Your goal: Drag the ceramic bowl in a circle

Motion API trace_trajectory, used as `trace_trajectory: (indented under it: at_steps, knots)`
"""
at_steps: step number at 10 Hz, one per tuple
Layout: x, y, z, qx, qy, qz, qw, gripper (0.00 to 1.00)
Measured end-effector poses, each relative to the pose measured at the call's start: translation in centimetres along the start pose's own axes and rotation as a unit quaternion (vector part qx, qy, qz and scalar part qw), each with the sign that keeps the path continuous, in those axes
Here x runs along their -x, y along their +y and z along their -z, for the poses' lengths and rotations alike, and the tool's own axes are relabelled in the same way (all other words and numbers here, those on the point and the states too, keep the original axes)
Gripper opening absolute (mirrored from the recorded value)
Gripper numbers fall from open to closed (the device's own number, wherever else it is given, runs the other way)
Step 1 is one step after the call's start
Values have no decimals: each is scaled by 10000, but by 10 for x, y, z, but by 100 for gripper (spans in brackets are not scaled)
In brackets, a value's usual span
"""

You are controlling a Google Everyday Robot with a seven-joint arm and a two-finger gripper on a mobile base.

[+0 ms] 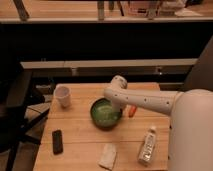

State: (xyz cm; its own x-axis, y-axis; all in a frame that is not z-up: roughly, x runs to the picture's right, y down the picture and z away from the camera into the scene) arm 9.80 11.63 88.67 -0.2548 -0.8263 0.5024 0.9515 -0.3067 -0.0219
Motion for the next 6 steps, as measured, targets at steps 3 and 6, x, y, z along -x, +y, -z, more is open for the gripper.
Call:
trace_trajectory:
  at_steps: [3,6]
  knots:
    - [-1,1,0,4,2,208,9998,1]
    - [-2,1,-1,6,5,416,9991,1]
